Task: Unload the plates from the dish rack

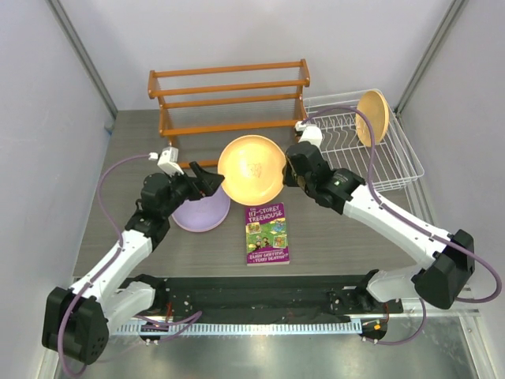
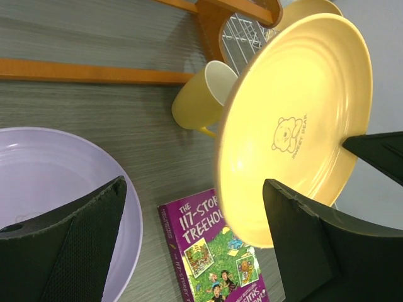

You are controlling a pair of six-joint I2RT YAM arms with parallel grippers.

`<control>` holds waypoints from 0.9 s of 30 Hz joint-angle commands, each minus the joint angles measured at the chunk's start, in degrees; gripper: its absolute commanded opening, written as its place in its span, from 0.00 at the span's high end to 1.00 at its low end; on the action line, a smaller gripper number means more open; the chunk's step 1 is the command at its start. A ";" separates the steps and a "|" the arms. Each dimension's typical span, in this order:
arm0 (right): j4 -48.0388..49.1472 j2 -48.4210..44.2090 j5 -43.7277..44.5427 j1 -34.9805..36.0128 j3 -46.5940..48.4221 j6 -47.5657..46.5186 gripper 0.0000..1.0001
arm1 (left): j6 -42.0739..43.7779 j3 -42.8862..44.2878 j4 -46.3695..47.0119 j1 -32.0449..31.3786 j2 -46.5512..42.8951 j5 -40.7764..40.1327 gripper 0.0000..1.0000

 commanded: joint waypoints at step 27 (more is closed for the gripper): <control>7.03 -0.03 -0.84 3.20 -1.20 4.88 0.47 | 7.49 0.86 -9.40 -3.49 -4.61 -18.72 1.00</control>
